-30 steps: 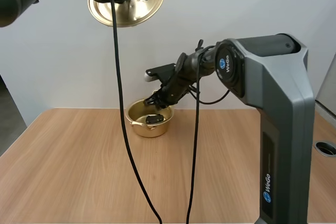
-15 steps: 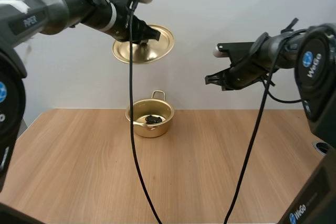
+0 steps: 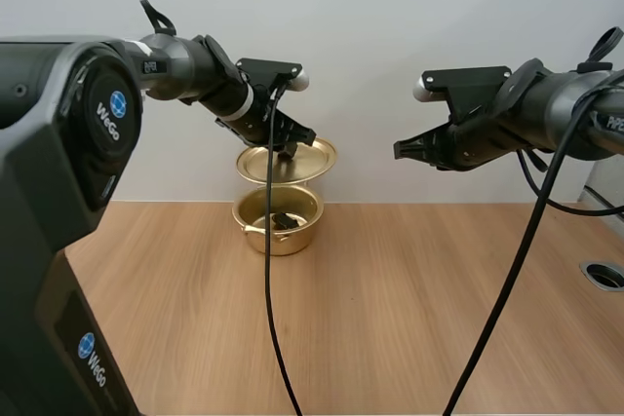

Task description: Open the pot, put the car inside, and close it

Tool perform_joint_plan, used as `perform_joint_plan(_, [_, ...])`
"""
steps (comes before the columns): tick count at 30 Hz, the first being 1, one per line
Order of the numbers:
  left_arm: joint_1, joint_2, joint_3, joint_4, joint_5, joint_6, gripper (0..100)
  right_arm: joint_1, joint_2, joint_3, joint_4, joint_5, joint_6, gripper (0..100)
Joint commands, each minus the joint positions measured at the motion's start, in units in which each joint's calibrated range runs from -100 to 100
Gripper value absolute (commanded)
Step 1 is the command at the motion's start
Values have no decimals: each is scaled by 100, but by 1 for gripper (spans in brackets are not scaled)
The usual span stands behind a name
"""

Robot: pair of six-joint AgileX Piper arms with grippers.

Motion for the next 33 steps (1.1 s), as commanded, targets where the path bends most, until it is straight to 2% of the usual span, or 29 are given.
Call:
perform_joint_plan(1, [0,86,143,-1,-63,101,0,1,-5,-1,3,14,0,0])
perform_joint_plan(9, [0,143,718,-1,-1513,252,0,1,-4,-1,38,70,0,0])
perform_joint_plan(26, [0,859,745,-106,-1635,265,0,1,-4,-1,85,216,0,0])
perform_joint_plan(28, [0,859,745,-106,-1600,339,7,1,-4,-1,85,216,0,0])
perform_joint_plan(30, [0,859,745,-120,-1600,336,25,1,-4,-1,85,216,0,0])
perform_joint_plan(32, [0,859,745,-133,-1619,336,49,1,-4,-1,85,216,0,0])
perform_joint_plan(33, [0,859,745,-133,-1619,336,56,1,-4,-1,85,216,0,0])
